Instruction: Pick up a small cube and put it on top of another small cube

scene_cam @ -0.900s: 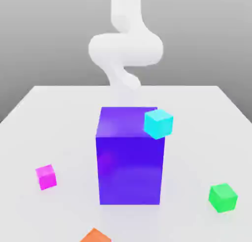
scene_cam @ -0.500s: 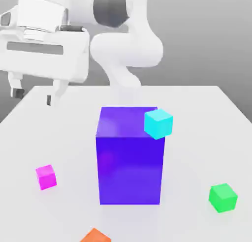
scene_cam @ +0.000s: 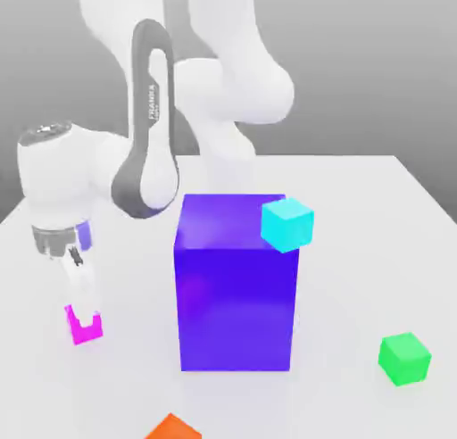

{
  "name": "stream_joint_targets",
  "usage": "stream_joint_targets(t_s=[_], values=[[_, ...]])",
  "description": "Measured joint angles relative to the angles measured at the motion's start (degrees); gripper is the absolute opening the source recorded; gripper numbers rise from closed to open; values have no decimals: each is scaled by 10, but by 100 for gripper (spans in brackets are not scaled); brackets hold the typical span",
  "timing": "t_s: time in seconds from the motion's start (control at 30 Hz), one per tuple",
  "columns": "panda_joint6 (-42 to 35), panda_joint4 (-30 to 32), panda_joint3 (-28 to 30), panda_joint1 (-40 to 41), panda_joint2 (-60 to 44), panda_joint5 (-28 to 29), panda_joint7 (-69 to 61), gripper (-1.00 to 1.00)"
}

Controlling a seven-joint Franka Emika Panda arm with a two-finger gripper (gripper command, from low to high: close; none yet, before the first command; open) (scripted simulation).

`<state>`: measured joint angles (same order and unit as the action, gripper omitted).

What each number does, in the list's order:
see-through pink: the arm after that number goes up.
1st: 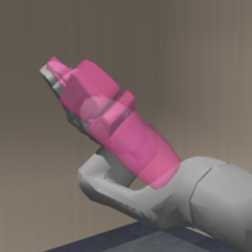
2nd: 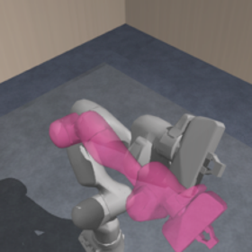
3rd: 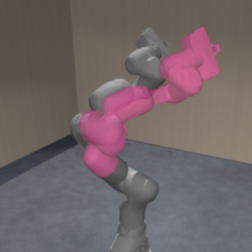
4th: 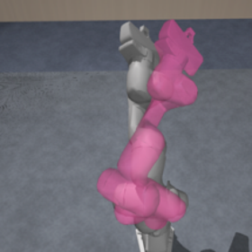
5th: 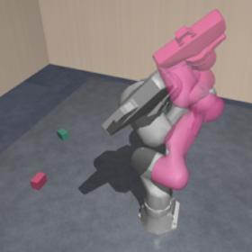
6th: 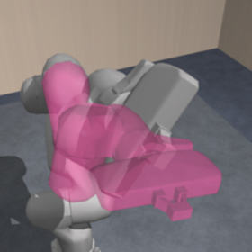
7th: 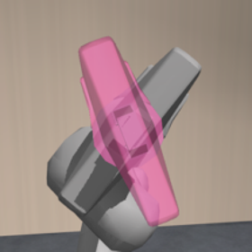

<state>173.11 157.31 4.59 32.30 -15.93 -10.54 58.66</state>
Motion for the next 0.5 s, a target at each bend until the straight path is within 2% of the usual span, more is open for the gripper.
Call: stream_joint_targets(t_s=[0.03,0.27,0.5], values=[[12,-3,-8,7,-14,-6,-5,-100],[12,-3,-10,8,-15,-5,-4,-100],[-87,19,43,-26,106,71,61,-100]])
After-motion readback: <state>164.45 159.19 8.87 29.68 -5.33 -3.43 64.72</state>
